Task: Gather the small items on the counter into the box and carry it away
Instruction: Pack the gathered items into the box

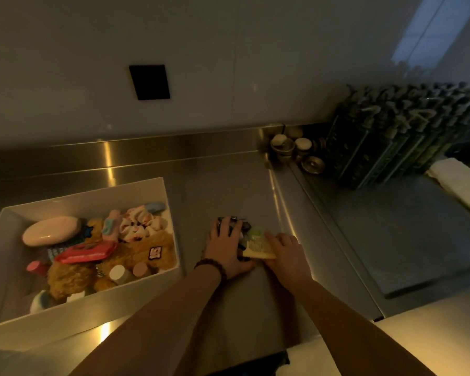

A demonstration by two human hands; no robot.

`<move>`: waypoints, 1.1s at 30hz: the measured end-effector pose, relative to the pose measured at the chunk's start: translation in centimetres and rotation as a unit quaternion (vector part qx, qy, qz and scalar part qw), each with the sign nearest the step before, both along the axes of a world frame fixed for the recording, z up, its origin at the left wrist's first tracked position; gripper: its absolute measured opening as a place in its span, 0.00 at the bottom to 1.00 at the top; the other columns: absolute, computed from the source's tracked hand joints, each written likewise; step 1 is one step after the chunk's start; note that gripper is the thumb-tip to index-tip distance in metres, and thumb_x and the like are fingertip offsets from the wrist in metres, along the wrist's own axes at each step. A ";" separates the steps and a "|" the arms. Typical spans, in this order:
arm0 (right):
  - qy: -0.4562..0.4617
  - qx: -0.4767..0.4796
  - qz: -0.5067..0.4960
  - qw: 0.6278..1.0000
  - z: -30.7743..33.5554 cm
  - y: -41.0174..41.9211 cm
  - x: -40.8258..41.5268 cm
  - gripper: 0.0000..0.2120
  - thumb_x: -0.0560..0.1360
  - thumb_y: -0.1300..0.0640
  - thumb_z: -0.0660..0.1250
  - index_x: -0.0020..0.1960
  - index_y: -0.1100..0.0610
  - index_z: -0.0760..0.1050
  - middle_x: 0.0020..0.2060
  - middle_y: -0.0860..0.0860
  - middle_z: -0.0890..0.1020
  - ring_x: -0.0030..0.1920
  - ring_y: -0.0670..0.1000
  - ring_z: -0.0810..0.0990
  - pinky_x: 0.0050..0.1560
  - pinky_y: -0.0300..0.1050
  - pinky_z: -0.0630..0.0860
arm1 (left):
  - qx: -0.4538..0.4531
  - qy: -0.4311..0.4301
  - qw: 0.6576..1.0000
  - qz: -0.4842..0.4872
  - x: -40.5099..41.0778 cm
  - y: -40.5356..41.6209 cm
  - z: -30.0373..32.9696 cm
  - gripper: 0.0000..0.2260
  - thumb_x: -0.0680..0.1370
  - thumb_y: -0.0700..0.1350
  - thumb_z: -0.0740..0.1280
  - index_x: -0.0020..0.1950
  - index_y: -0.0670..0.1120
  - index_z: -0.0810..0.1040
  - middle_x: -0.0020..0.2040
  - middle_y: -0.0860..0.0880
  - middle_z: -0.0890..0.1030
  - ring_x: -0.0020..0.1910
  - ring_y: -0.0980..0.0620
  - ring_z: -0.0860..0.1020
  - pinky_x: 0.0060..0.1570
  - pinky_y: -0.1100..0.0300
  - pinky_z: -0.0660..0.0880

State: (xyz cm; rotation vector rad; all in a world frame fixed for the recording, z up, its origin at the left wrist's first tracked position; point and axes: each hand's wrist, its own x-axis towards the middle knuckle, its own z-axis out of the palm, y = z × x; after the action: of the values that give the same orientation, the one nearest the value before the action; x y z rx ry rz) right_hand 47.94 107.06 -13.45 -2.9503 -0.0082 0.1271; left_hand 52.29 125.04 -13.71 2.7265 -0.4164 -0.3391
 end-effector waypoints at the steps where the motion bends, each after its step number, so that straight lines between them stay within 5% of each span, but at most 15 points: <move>1: 0.003 0.000 -0.001 1.000 0.1 -0.2 1.0 0.31 0.76 0.42 0.60 0.75 0.48 0.54 0.68 0.52 0.66 0.66 0.54 0.64 0.65 0.48 0.65 | -0.005 0.001 1.000 0.003 0.8 -0.2 0.0 0.49 0.63 0.67 0.69 0.75 0.55 0.46 0.76 0.49 0.44 0.74 0.39 0.43 0.71 0.41 0.52; 4: 0.006 0.011 -0.002 1.000 0.5 -0.5 2.6 0.34 0.75 0.41 0.61 0.76 0.49 0.53 0.70 0.54 0.64 0.69 0.54 0.62 0.68 0.48 0.63 | -0.002 -0.008 1.000 0.009 2.4 -0.7 0.2 0.50 0.63 0.69 0.69 0.75 0.55 0.45 0.77 0.48 0.42 0.74 0.38 0.42 0.71 0.39 0.50; 9: -0.015 0.078 -0.036 0.996 0.2 -1.2 0.4 0.45 0.67 0.28 0.61 0.76 0.45 0.48 0.76 0.54 0.53 0.75 0.57 0.53 0.72 0.55 0.56 | -0.032 -0.055 0.995 0.080 -0.1 -0.3 -0.7 0.54 0.59 0.77 0.61 0.69 0.62 0.27 0.75 0.48 0.35 0.73 0.41 0.37 0.68 0.40 0.37; 13: 0.019 0.093 -0.039 0.995 -1.3 -1.5 -1.6 0.37 0.73 0.35 0.60 0.75 0.41 0.46 0.77 0.51 0.46 0.75 0.58 0.52 0.72 0.58 0.60 | -0.077 -0.025 0.987 0.140 -2.8 1.1 -1.6 0.58 0.60 0.71 0.69 0.67 0.61 0.24 0.75 0.47 0.53 0.73 0.44 0.53 0.72 0.45 0.55; 20: -0.042 0.163 -0.061 0.984 -1.8 -0.7 -3.5 0.26 0.77 0.47 0.62 0.72 0.42 0.60 0.75 0.52 0.57 0.72 0.54 0.60 0.70 0.53 0.66 | -0.119 -0.043 0.978 0.164 -4.6 1.1 -1.7 0.48 0.67 0.63 0.70 0.76 0.51 0.44 0.67 0.49 0.67 0.66 0.49 0.63 0.68 0.54 0.58; 26: -0.088 0.194 -0.035 0.976 -0.6 -1.0 -3.7 0.23 0.75 0.54 0.67 0.68 0.46 0.69 0.71 0.51 0.64 0.68 0.51 0.64 0.65 0.36 0.60 | -0.166 -0.028 0.965 0.200 -4.9 1.5 -1.3 0.29 0.71 0.55 0.70 0.69 0.51 0.63 0.63 0.49 0.69 0.63 0.49 0.67 0.65 0.52 0.66; 30: -0.123 0.219 -0.032 0.967 0.6 -1.2 -4.3 0.22 0.74 0.55 0.68 0.67 0.47 0.71 0.70 0.52 0.65 0.66 0.46 0.63 0.64 0.35 0.60 | -0.191 -0.075 0.961 0.184 -5.4 1.4 -0.2 0.23 0.72 0.54 0.69 0.64 0.50 0.69 0.62 0.51 0.65 0.62 0.51 0.67 0.63 0.53 0.70; 33: -0.148 0.231 -0.031 0.961 2.2 -1.5 -4.0 0.24 0.73 0.59 0.69 0.68 0.46 0.70 0.69 0.53 0.66 0.67 0.51 0.67 0.64 0.38 0.64 | -0.186 -0.140 0.958 0.166 -5.3 1.1 1.8 0.20 0.72 0.54 0.69 0.61 0.49 0.72 0.60 0.50 0.68 0.60 0.51 0.67 0.61 0.58 0.68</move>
State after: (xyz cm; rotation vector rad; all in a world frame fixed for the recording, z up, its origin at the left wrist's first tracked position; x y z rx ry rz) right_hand 43.95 105.56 -11.29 -2.4702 0.0103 -0.2888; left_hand 46.97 126.17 -11.95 2.4128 -0.0735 0.2003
